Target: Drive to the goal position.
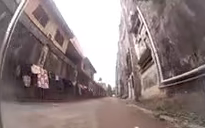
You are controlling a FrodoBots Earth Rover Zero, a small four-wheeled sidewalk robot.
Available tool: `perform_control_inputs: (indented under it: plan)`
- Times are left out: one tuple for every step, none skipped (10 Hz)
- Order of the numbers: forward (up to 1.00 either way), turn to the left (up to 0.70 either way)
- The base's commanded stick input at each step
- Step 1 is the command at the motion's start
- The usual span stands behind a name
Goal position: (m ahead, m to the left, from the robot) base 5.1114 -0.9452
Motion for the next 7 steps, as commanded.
perform_control_inputs:
  plan:
    - [0.74,0.03]
    - [0.74,0.03]
    - [0.74,0.03]
    - [0.74,0.03]
    - [0.74,0.03]
    - [0.74,0.03]
    - [0.74,0.03]
